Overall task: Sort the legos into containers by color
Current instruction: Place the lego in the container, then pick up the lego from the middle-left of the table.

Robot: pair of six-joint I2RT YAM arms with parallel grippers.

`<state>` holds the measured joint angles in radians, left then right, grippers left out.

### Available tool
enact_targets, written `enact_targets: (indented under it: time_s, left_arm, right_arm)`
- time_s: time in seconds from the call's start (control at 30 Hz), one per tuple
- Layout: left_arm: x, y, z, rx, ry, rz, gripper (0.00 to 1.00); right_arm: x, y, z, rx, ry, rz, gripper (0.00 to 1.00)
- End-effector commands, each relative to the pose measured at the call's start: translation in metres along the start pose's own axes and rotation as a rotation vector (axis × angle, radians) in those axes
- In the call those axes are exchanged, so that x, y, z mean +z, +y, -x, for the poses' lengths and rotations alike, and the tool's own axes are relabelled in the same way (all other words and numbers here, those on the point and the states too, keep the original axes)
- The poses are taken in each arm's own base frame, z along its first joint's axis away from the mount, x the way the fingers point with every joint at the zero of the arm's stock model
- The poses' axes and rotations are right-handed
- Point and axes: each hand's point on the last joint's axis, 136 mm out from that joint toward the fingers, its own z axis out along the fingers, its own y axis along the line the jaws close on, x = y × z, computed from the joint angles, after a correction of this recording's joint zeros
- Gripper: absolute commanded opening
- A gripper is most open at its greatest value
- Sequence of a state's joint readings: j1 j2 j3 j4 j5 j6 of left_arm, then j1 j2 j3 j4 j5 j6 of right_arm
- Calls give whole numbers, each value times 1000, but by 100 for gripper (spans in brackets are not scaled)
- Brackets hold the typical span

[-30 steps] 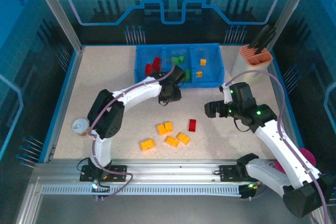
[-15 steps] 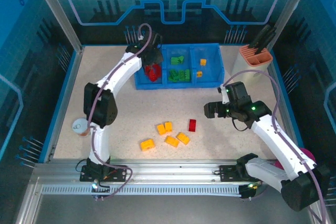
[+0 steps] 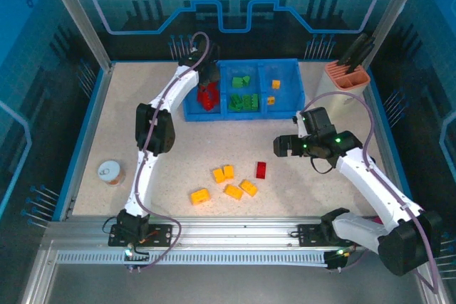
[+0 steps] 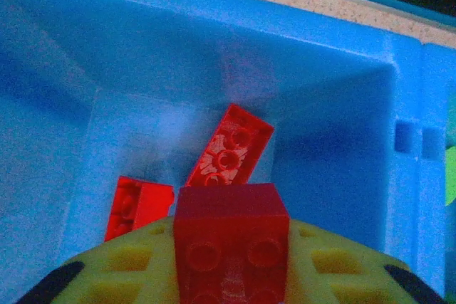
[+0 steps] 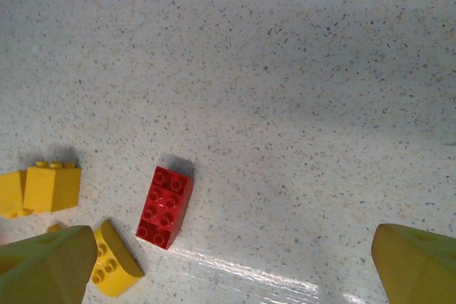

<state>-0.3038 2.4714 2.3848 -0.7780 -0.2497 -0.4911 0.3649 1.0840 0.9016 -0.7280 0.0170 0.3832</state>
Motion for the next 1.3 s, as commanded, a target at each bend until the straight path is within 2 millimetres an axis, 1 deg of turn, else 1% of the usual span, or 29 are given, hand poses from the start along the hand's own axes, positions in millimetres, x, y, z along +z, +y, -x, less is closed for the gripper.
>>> enact_targets:
  time_s: [0.0,0.13,0.2,0.3,0.4,0.47,0.57,0.63,0.73,0.77,0.83,0.93,1.0,1.07,1.1,1.13,1.27]
  left_arm:
    - [-14,-3,2,29,20,-21,47]
    - [-34,1,7,54,-7,-18,56]
    - [-45,5,5,55,-10,-15,57]
    - [-69,5,-5,47,8,-36,53]
    - [-105,-2,-25,129,-13,-7,52]
    - [-127,-7,-49,211,-4,26,53]
    - [-152,-18,-104,269,59,1,53]
    - [-165,-26,-147,296,102,-14,53]
    - [-179,-40,-205,309,151,-37,53]
    - [-183,-43,-221,306,162,-37,53]
    - [-189,-55,-256,303,193,-55,53]
    - [-194,-69,-296,311,226,-62,53]
    - [-194,-80,-321,328,251,-70,54]
    - [-190,-88,-340,357,268,-64,55]
    - [-187,-91,-347,371,275,-54,58]
    - [-184,-94,-354,387,282,-47,62]
    - [-169,-97,-369,425,306,-14,62]
  right_arm:
    - [1,0,1,53,-13,11,100]
    - [-5,-2,4,33,-28,-7,100]
    - [-9,-3,8,16,-40,-17,100]
    - [-18,-3,16,-11,-69,-28,100]
    - [-27,-4,24,-34,-108,-34,100]
    - [-34,-6,31,-37,-136,-41,100]
    - [-47,-14,41,-1,-195,-52,100]
    - [-59,-19,49,45,-250,-27,100]
    - [-73,-21,58,74,-303,31,100]
    - [-75,-21,59,71,-307,45,100]
    - [-75,-24,61,68,-298,45,100]
    - [-74,-28,62,84,-282,42,100]
    - [-74,-25,62,96,-287,65,100]
    - [-73,-22,62,105,-292,86,100]
    - [-73,-21,61,107,-290,95,100]
    - [-72,-20,59,106,-288,101,100]
    - [-69,-20,52,107,-272,107,100]
